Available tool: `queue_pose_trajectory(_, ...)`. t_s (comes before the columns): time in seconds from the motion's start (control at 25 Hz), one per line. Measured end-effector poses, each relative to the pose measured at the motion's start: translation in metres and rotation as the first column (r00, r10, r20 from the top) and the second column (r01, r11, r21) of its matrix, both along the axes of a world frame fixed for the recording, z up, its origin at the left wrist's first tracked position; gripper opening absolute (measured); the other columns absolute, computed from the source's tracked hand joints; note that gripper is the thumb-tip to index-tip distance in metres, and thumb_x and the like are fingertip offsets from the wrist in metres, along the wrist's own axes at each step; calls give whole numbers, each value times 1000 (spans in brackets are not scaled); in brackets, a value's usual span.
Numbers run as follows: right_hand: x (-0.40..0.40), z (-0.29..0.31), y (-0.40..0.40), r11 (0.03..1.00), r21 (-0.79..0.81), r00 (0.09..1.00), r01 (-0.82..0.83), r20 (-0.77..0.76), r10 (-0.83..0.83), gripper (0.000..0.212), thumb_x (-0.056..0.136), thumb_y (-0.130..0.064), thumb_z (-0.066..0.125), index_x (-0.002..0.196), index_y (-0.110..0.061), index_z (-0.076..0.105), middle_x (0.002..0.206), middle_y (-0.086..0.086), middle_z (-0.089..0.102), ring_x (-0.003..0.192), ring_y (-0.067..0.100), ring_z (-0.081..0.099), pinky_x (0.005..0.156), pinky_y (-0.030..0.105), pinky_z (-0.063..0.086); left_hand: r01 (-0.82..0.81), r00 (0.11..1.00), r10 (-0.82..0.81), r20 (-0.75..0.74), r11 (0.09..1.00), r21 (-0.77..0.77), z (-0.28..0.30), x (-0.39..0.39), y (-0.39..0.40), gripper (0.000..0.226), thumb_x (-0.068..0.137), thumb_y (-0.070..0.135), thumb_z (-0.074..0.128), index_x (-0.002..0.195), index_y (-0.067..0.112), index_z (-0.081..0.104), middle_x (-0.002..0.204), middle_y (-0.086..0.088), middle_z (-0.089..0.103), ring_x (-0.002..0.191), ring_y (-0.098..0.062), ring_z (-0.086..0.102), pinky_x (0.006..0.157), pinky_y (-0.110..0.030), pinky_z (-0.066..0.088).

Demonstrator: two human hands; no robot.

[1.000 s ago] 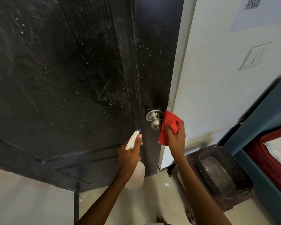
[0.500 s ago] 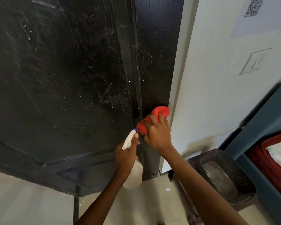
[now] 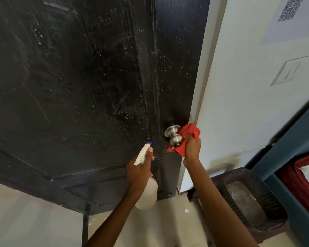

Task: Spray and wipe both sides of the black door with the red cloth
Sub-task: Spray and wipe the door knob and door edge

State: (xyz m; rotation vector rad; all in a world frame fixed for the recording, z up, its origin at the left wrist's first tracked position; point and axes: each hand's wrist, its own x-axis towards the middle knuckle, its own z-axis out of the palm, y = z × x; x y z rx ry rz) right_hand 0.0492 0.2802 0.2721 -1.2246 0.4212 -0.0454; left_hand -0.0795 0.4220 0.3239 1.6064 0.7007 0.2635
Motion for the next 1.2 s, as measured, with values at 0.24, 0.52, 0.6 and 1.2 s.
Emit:
queue_pose_trajectory(0.24,-21,-22,12,981,194,984,27,-180,9,25,100,-16,56,124,-20,62,108,10,69,95,25,67,85,42,57,22,999,-22,28,1000,12,2,-2,0,24,94,40,64,93,18,74,87,-5,75,56,-17,59,47,-13,46)
queue_pose_trajectory(0.52,-13,26,0,956,-255,962,147,261,-79,11,98,-22,68,106,-21,61,94,-3,63,82,7,60,70,13,49,43,999,-43,26,999,10,5,2,-2,31,95,36,63,106,9,73,96,-10,75,61,-15,57,49,-15,47)
queue_pose_trajectory(0.6,-13,14,2,957,-236,970,167,212,-117,4,99,-23,65,102,-23,62,92,-3,64,83,10,62,70,15,50,46,999,-46,21,999,13,5,0,-5,33,94,40,62,102,11,74,93,-10,74,62,-17,58,53,-16,48)
queue_pose_trajectory(1.2,-12,29,6,432,-865,804,255,438,402,34,73,-22,78,106,-21,75,115,-2,65,102,20,57,72,28,48,36,999,-36,8,999,-2,5,6,-6,39,91,49,63,102,12,74,92,-9,75,56,-15,58,55,-19,49)
